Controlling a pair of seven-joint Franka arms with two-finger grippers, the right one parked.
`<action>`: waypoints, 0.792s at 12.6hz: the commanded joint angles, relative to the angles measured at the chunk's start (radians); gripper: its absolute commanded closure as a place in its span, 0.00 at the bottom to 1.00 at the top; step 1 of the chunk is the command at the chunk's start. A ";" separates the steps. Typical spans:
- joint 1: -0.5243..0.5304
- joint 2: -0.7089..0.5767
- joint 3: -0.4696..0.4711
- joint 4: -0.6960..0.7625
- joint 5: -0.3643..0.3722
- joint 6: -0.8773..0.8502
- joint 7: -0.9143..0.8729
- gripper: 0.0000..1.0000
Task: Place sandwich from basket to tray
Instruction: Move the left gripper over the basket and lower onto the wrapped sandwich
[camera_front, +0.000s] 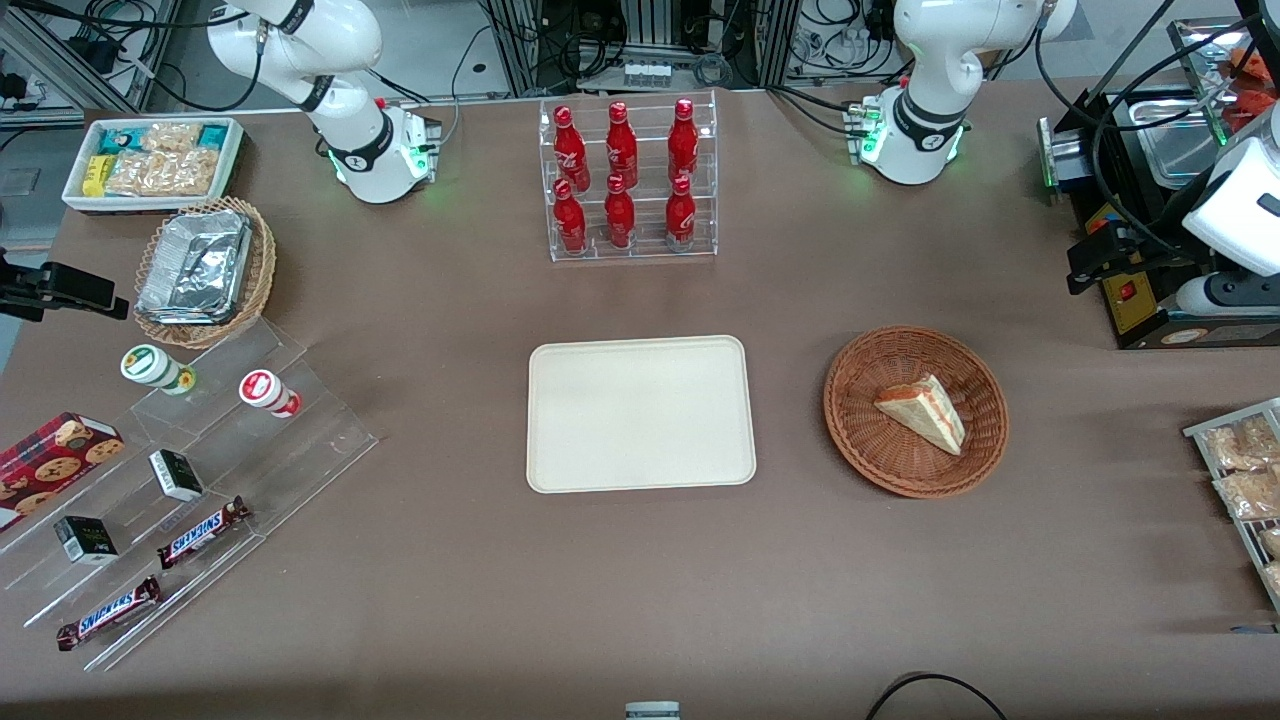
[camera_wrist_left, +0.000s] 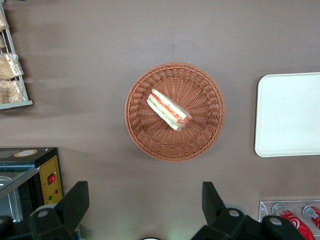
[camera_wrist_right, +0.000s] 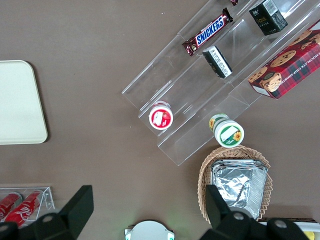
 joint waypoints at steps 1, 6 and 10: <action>-0.012 -0.023 0.017 -0.010 0.009 -0.011 -0.007 0.00; -0.012 -0.023 0.011 -0.198 0.017 0.140 -0.073 0.00; -0.035 -0.018 -0.007 -0.465 0.017 0.471 -0.473 0.00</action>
